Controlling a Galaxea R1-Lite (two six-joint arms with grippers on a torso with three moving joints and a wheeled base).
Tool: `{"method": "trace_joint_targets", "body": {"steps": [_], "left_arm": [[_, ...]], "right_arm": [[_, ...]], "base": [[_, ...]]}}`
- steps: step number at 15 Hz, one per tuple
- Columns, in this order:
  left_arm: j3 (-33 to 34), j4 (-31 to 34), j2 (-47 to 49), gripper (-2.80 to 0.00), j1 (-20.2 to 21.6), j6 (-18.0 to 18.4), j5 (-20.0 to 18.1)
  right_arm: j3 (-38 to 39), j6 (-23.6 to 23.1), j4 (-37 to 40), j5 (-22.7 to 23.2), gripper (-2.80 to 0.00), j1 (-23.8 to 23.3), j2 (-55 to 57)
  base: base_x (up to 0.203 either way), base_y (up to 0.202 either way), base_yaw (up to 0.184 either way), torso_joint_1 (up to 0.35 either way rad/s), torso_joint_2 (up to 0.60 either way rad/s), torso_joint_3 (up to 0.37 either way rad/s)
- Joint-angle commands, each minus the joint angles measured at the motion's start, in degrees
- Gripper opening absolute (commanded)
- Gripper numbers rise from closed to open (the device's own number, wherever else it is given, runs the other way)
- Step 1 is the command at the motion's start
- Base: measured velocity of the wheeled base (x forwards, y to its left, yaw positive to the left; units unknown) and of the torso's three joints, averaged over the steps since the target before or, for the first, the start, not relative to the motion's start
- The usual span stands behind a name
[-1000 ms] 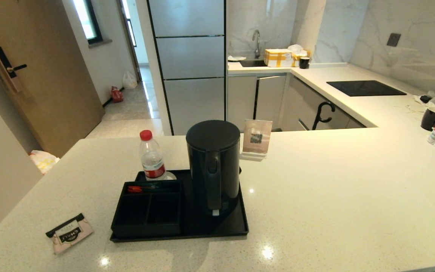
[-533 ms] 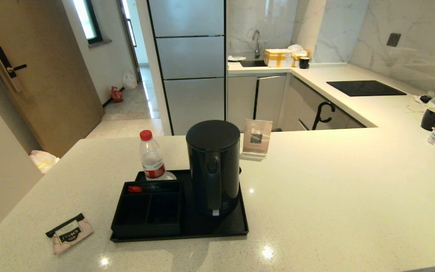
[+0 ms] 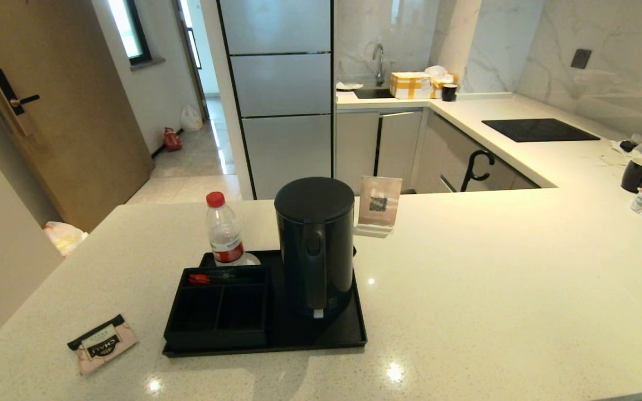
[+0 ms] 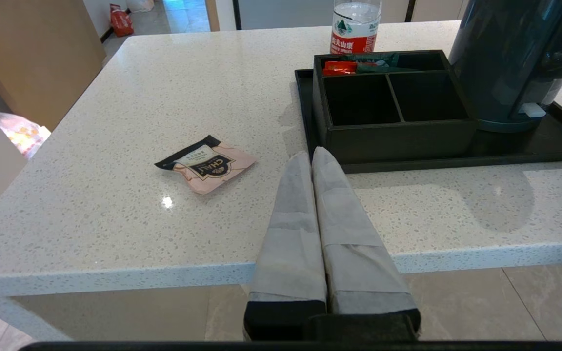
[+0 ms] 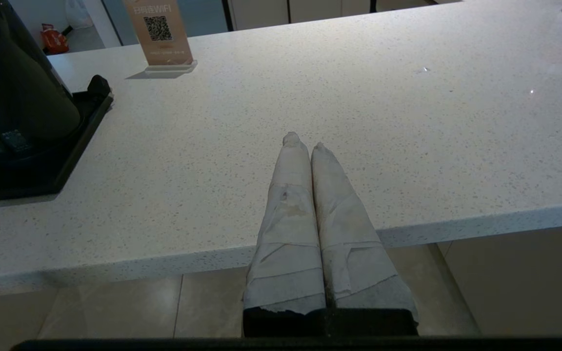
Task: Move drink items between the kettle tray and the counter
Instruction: Pick up the kettle
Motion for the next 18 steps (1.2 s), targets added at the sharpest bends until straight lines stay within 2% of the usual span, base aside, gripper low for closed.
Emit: {"method": "trace_joint_targets", "body": {"steps": [1,13,15,18], "left_arm": [[0.01,0.00,-0.02,-2.80,0.02,0.01,0.00],[0.01,0.00,-0.02,-2.80,0.02,0.01,0.00],[0.01,0.00,-0.02,-2.80,0.02,0.01,0.00],[0.01,0.00,-0.02,-2.80,0.10,0.01,0.00]], "right_arm": [[0.00,0.03,-0.04,0.00,-2.80,0.00,0.05],[-0.01,0.05,-0.03,0.01,-2.80,0.00,0.06],[-5.21,0.95,2.70,2.11,-2.80,0.14,4.26],[-23.14,1.39,14.43,0.79,-2.80,0.38,19.93]], "base": [[0.000,0.000,0.000,0.000,0.00,0.000],[0.000,0.000,0.000,0.000,0.00,0.000],[0.000,0.000,0.000,0.000,0.00,0.000],[0.000,0.000,0.000,0.000,0.00,0.000]]}}
